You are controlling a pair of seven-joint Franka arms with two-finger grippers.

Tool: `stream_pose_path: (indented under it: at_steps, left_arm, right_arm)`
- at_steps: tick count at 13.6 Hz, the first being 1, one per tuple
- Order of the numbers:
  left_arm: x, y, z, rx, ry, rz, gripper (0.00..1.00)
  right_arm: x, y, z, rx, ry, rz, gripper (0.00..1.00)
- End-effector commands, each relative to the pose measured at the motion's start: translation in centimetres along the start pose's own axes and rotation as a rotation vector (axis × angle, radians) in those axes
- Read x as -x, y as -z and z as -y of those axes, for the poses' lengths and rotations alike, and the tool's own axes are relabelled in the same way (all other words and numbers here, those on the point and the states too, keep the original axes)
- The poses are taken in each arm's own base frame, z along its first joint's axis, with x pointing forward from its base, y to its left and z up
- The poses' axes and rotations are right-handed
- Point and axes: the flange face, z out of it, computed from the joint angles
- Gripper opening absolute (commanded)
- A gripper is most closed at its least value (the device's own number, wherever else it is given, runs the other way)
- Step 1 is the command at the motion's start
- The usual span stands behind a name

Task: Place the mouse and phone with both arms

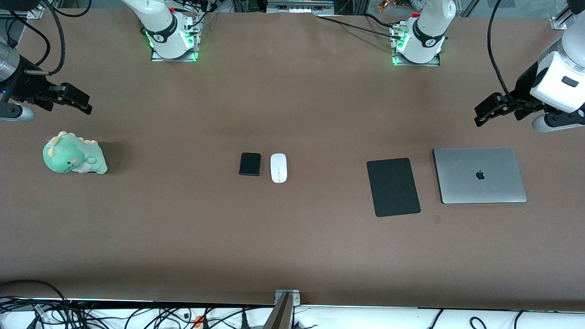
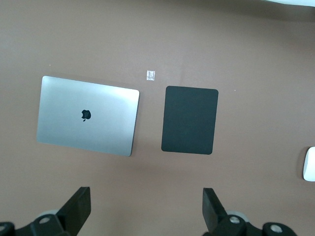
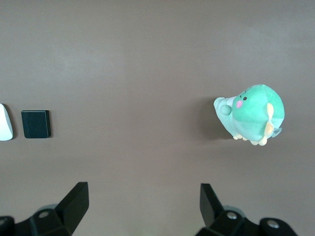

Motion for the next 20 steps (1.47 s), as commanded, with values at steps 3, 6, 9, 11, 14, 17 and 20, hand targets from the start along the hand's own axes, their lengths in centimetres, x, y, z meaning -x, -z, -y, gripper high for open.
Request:
stream_pose_path:
  at_steps: [3, 6, 9, 11, 14, 17, 20]
  left_arm:
    - [-0.1, 0.5, -0.2, 0.017, 0.002, 0.003, 1.0]
    - [-0.2, 0.7, 0.0, 0.018, 0.002, -0.003, 1.0]
    - [-0.3, 0.7, 0.1, 0.023, 0.008, -0.002, 1.0]
    - [-0.2, 0.7, -0.1, 0.021, 0.004, -0.002, 1.0]
    - [-0.3, 0.7, 0.0, 0.016, -0.001, -0.004, 1.0]
    - [-0.3, 0.7, -0.1, 0.022, 0.005, 0.0, 1.0]
    - [-0.1, 0.7, -0.4, 0.02, -0.003, 0.002, 1.0]
  right_arm:
    - [0.0, 0.4, 0.1, -0.003, -0.007, 0.006, 1.0]
    - [0.0, 0.4, 0.1, -0.003, -0.007, 0.005, 1.0]
    - [-0.1, 0.3, 0.1, -0.003, -0.006, 0.006, 1.0]
    - [-0.1, 0.3, 0.1, -0.003, -0.006, 0.006, 1.0]
    - [-0.1, 0.2, 0.1, -0.003, -0.006, 0.008, 1.0]
    - [-0.2, 0.0, 0.1, -0.002, -0.003, 0.017, 1.0]
    - [-0.1, -1.4, 0.2, 0.005, 0.008, 0.082, 1.0]
